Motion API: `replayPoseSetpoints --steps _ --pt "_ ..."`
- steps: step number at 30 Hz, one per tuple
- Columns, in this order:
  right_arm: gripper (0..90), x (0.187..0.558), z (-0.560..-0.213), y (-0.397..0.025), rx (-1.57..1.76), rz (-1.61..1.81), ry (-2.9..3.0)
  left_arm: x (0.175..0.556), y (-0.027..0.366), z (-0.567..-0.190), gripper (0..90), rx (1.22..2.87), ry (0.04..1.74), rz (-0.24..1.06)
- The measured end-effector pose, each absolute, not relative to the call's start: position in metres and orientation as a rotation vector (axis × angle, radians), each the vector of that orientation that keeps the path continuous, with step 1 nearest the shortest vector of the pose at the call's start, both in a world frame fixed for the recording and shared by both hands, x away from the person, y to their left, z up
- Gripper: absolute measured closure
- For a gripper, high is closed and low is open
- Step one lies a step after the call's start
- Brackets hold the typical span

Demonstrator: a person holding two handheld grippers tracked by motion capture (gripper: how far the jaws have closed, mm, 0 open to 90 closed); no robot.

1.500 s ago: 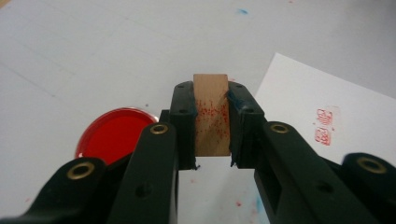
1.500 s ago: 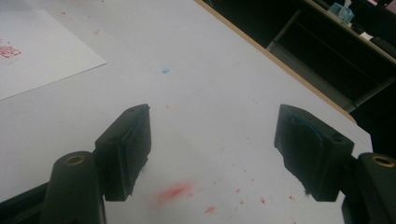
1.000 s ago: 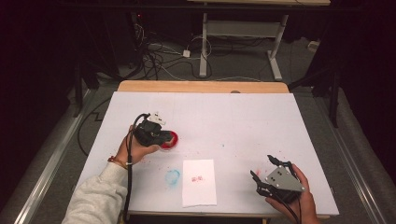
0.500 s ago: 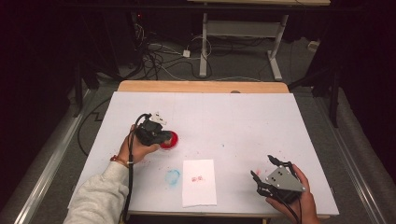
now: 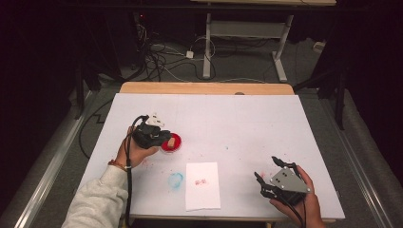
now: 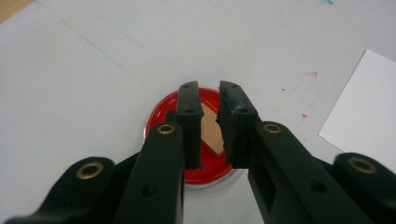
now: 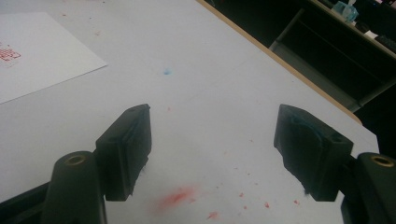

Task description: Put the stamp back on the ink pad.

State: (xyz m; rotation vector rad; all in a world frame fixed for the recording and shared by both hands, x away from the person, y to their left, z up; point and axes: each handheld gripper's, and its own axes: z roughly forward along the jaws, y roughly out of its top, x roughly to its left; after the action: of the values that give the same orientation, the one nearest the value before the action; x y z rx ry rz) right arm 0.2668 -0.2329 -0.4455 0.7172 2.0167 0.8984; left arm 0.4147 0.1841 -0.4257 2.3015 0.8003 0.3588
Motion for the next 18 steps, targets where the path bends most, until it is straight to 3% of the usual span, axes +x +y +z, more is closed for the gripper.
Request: replayPoseSetpoints --steps 11,18 --pt "28.0 0.267 -0.445 -0.234 0.726 0.910 2.016 0.404 0.184 -0.418 71.2 2.272 0.743 0.422" --pt "27.9 0.269 -0.444 -0.233 0.732 0.925 2.018 0.391 0.182 -0.413 57.4 2.229 0.706 0.523"
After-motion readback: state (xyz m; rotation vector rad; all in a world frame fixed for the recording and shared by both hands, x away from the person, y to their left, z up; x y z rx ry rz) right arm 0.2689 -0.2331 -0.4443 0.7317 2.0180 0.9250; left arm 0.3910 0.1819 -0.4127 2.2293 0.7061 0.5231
